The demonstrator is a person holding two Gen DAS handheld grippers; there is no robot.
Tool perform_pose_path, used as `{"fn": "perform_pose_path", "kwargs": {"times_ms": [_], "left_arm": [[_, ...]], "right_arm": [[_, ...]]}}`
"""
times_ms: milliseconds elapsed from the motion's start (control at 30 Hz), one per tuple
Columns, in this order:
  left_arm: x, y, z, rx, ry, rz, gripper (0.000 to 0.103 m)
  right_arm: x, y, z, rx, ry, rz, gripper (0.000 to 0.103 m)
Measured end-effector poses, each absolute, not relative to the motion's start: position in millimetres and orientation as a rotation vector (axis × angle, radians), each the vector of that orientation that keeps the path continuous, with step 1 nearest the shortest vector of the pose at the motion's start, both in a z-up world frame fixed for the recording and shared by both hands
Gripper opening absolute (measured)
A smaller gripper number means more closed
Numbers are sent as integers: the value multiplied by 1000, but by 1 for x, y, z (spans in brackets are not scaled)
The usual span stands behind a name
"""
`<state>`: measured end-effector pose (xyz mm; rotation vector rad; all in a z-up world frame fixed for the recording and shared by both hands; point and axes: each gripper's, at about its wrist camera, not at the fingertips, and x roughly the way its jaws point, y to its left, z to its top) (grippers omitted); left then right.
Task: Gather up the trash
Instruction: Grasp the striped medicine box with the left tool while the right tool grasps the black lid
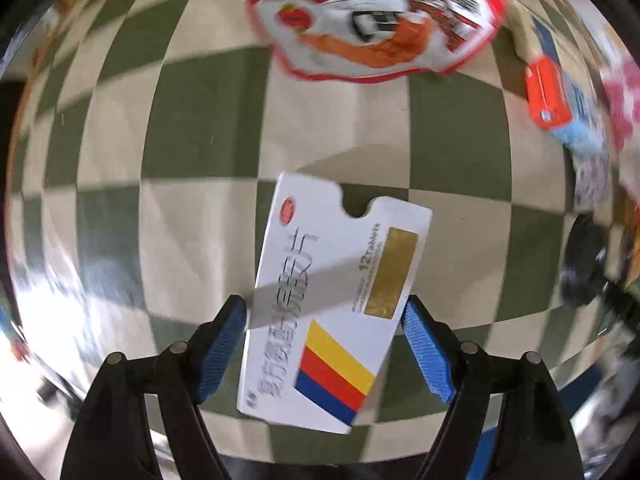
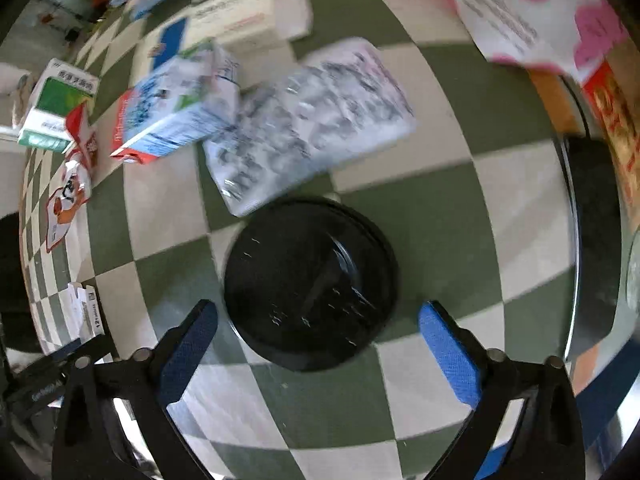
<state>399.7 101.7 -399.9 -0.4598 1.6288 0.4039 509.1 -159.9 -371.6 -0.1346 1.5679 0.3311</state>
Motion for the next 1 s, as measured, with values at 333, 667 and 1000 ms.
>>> {"fn": "perform_pose_path", "kwargs": {"times_ms": [333, 667, 1000], "left_arm": [[400, 93, -397, -332, 1596, 378, 78], [363, 95, -388, -331, 1559, 365, 70], [345, 65, -343, -290, 1459, 380, 70]], "right_arm": [[470, -119, -368, -311, 1603, 416, 85], [458, -91, -373, -414, 1568, 377, 89], [419, -111, -355, -380, 1515, 412, 83]]}}
